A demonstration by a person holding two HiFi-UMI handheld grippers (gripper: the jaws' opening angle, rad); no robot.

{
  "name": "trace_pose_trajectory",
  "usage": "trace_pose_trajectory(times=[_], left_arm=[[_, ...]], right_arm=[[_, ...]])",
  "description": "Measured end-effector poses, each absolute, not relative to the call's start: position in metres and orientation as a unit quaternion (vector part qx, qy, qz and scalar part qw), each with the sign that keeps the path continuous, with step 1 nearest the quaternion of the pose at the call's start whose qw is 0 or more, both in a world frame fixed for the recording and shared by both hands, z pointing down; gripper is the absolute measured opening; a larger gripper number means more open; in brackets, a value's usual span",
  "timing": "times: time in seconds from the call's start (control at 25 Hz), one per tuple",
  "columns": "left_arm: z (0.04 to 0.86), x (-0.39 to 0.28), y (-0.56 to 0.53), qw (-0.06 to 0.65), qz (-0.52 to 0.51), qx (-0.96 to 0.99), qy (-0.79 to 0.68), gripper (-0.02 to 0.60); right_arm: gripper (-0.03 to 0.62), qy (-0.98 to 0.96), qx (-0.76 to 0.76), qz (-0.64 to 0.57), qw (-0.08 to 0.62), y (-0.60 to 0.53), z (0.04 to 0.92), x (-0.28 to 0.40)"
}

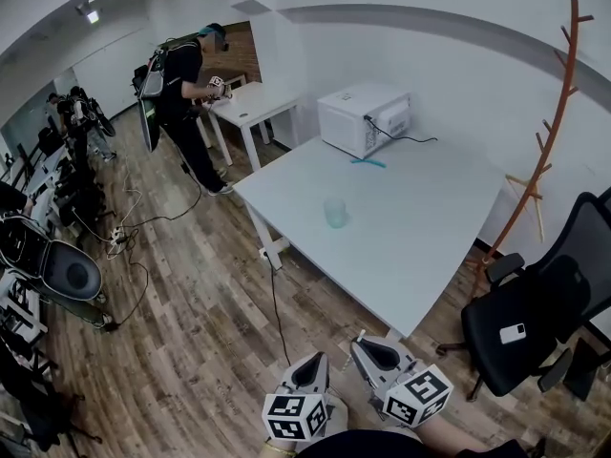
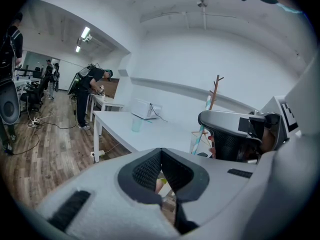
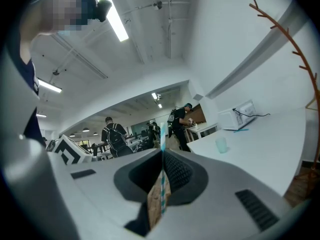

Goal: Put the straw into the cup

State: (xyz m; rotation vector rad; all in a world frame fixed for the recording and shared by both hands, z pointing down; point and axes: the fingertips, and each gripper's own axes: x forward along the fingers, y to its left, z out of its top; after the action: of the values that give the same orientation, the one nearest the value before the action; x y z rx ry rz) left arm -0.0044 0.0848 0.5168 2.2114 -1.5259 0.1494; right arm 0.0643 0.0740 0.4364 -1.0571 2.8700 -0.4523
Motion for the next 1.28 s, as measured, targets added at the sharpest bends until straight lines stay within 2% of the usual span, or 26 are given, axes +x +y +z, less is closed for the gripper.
trace_pose_trajectory(times=[1.28], left_arm=[[0.511, -0.118, -0.064, 0.227, 0.045, 0.814, -0.533, 0.011]], right_arm=[[0.034, 0.922, -0.363, -0.137, 0.016, -0.066, 0.427, -0.051]])
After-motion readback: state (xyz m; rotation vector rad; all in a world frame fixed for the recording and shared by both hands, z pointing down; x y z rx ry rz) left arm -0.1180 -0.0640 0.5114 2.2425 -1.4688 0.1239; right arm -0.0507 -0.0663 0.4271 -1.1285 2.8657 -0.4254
